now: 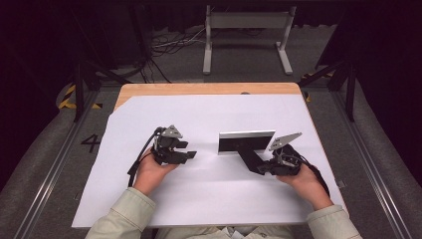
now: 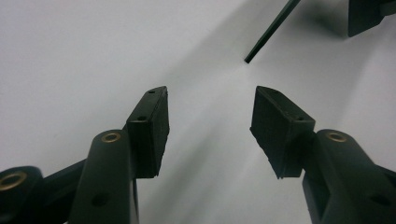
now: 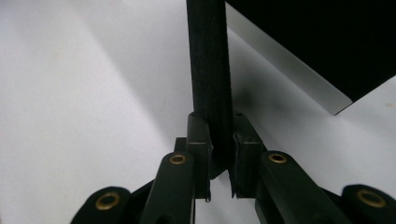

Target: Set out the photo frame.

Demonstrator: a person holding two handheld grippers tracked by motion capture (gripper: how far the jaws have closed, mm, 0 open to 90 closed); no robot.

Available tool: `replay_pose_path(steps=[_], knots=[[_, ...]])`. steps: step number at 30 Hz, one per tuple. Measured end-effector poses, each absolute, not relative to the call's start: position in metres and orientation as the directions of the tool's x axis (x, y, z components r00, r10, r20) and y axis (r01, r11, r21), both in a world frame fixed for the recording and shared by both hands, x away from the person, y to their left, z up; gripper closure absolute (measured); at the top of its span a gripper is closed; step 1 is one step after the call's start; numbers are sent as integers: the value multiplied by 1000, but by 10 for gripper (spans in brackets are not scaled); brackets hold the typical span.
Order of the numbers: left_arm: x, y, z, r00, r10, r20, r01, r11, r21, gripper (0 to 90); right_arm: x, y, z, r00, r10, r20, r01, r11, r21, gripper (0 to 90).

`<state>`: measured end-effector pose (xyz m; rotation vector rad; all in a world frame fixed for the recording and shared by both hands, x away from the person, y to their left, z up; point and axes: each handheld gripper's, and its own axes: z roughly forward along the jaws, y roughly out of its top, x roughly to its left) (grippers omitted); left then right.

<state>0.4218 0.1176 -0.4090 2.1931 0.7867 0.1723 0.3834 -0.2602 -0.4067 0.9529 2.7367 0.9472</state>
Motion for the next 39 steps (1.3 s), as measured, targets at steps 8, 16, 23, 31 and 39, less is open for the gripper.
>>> replay_pose_path(steps=[8,16,23,31,39], knots=[[422,116,-409,803,582,-128,478,-503,720,471,379,-255,-410,-802,593,69,527,649,549,798],[423,116,-409,803,581,-135,481,-497,723,472,378,-256,-410,-797,600,73,533,642,552,796],[423,116,-407,798,584,-148,486,-478,732,489,375,-261,-403,-793,605,64,523,625,579,757],[421,118,-400,799,577,-167,476,-437,764,642,367,-268,-389,-784,620,39,507,602,616,746],[416,118,-393,809,573,-132,431,-424,797,749,363,-279,-379,-772,635,31,498,574,650,813]])
